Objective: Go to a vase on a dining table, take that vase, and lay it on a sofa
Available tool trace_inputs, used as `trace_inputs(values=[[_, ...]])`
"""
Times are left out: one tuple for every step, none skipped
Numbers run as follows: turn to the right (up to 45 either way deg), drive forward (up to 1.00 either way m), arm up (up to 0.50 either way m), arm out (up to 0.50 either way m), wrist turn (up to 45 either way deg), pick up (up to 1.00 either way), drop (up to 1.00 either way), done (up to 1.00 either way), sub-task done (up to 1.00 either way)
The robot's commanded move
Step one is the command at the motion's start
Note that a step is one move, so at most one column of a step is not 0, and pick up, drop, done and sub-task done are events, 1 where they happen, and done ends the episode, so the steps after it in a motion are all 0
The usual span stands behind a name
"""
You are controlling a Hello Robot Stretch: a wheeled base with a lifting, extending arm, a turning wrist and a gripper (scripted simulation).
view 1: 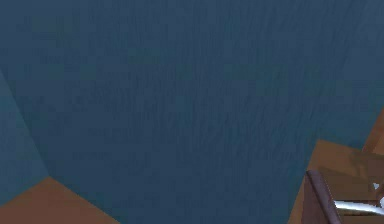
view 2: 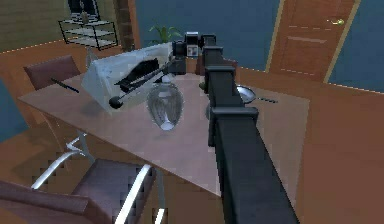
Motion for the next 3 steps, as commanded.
trace_inputs(values=[[0.0, 0.0, 0.0, 0.0, 45.0, 0.0, 0.0, 0.0, 0.0], [0.0, 0.0, 0.0, 0.0, 9.0, 0.0, 0.0, 0.0, 0.0], [0.0, 0.0, -0.24, 0.0, 0.0, 0.0, 0.0, 0.0, 0.0]])
